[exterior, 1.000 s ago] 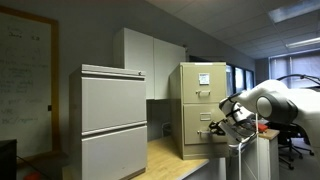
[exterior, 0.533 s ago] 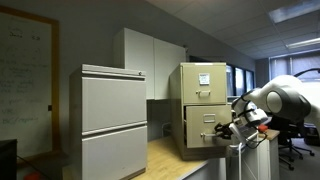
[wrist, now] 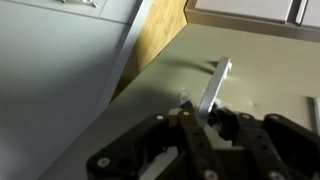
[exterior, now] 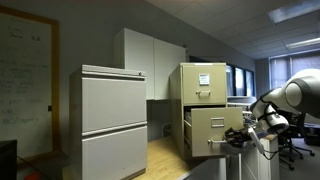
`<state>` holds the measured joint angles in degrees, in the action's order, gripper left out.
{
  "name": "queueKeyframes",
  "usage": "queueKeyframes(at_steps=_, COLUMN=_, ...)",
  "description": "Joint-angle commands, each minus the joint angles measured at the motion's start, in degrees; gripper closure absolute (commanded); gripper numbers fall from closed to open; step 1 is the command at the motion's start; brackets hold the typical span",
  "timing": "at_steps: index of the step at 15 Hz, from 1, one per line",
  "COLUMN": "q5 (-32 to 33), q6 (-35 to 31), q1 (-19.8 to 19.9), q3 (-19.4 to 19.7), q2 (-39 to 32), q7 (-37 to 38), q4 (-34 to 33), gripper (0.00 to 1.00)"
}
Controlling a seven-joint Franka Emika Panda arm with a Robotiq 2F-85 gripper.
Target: Open the bottom drawer of the beige file cabinet
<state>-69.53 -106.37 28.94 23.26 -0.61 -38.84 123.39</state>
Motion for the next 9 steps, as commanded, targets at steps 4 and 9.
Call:
queueKeyframes(at_steps=4, q5=15.3, q6=14.9, q1=1.5, q3=5.8, q2=7.5, q7=-6.1, q4=14.0, gripper=0.95)
queueKeyframes(at_steps=9, q5=21.9, q6=18.3, q1=4.8, q3=9.4, q2=13.1, q7=-7.1, q4=22.9, gripper=0.43)
